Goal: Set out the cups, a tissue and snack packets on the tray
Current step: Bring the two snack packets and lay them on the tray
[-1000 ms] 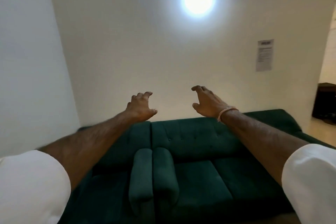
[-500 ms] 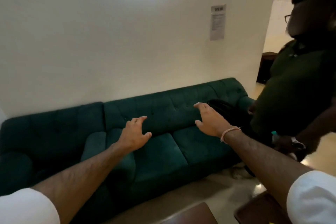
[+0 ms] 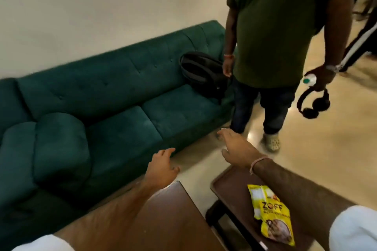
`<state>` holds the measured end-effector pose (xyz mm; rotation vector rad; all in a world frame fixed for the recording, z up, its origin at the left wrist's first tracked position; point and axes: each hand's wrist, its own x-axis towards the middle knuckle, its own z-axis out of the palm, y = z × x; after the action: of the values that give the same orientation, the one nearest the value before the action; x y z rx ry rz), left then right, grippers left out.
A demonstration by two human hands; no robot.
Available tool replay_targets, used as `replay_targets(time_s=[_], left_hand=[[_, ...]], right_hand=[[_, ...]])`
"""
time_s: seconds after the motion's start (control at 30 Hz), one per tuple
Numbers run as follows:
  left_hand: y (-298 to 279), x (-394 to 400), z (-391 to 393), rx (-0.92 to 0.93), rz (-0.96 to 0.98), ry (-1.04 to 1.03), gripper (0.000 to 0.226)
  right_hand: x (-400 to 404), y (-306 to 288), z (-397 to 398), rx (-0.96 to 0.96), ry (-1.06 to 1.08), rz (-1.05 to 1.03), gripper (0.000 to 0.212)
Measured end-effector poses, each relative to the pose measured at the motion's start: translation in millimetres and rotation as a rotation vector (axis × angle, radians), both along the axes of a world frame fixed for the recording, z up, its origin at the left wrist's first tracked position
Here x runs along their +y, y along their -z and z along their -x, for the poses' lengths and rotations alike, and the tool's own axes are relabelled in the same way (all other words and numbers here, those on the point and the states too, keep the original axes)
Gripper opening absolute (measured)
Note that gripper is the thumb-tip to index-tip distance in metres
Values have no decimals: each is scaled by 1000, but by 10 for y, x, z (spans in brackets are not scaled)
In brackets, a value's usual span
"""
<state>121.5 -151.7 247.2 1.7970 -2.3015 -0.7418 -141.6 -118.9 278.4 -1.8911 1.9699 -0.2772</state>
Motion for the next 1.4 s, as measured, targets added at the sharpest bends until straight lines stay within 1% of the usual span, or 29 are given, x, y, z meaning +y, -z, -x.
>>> replay_targets(time_s=[0.13, 0.27, 0.37, 0.43, 0.47, 0.53, 0.57, 0.63, 0.67, 0.7, 0.77, 0.9, 1.03, 1.1, 1.2, 1.3, 1.33, 1.4], left_hand=[[796, 28, 611, -2, -130, 53, 67], [1508, 143, 1171, 49, -263, 72, 58], [1973, 291, 1593, 117, -421, 61, 51], [2280, 386, 1890, 135, -486, 52, 51], [2424, 435, 2033, 140, -506, 44, 51], [2677, 529, 2290, 162, -570, 1, 49], [2806, 578, 2416, 189, -616, -27, 43], [3018, 659, 2643, 247, -677, -90, 22], [3095, 686, 2730, 271, -676, -128, 19], [3157, 696, 2792, 295, -666, -164, 22], [3259, 722, 2922, 314, -656, -202, 26], [3277, 748, 3007, 346, -697, -197, 32], [3252, 752, 3033, 401, -734, -154, 24], [3222, 762, 3042, 491, -805, -192, 23], [3148, 792, 3030, 639, -926, -302, 31], [2958, 801, 2937, 793, -938, -403, 35], [2892, 792, 2897, 830, -937, -425, 37], [2707, 755, 2770, 881, -920, -453, 39]], right_hand=[[121, 779, 511, 6, 49, -92, 65], [319, 1483, 972, 42, 111, -176, 68], [562, 1967, 1284, 28, 214, -265, 66], [739, 2256, 1466, 26, 292, -342, 65], [838, 2388, 1548, 22, 330, -381, 67], [1036, 2616, 1671, -7, 414, -443, 80], [1137, 2727, 1721, -28, 467, -470, 88], [1324, 2928, 1788, -94, 593, -518, 106], [1398, 3011, 1800, -137, 640, -525, 111], [1442, 3074, 1805, -187, 667, -519, 111], [1519, 3216, 1859, -307, 723, -489, 103], [1591, 3340, 1924, -467, 830, -408, 87], [1658, 3360, 1968, -570, 872, -357, 83], [1685, 3363, 1996, -623, 884, -357, 79], [1720, 3331, 2029, -743, 874, -371, 69], [1735, 3216, 2019, -825, 850, -377, 58], [1740, 3175, 2019, -848, 847, -375, 57], [1737, 3050, 2007, -916, 846, -371, 63]])
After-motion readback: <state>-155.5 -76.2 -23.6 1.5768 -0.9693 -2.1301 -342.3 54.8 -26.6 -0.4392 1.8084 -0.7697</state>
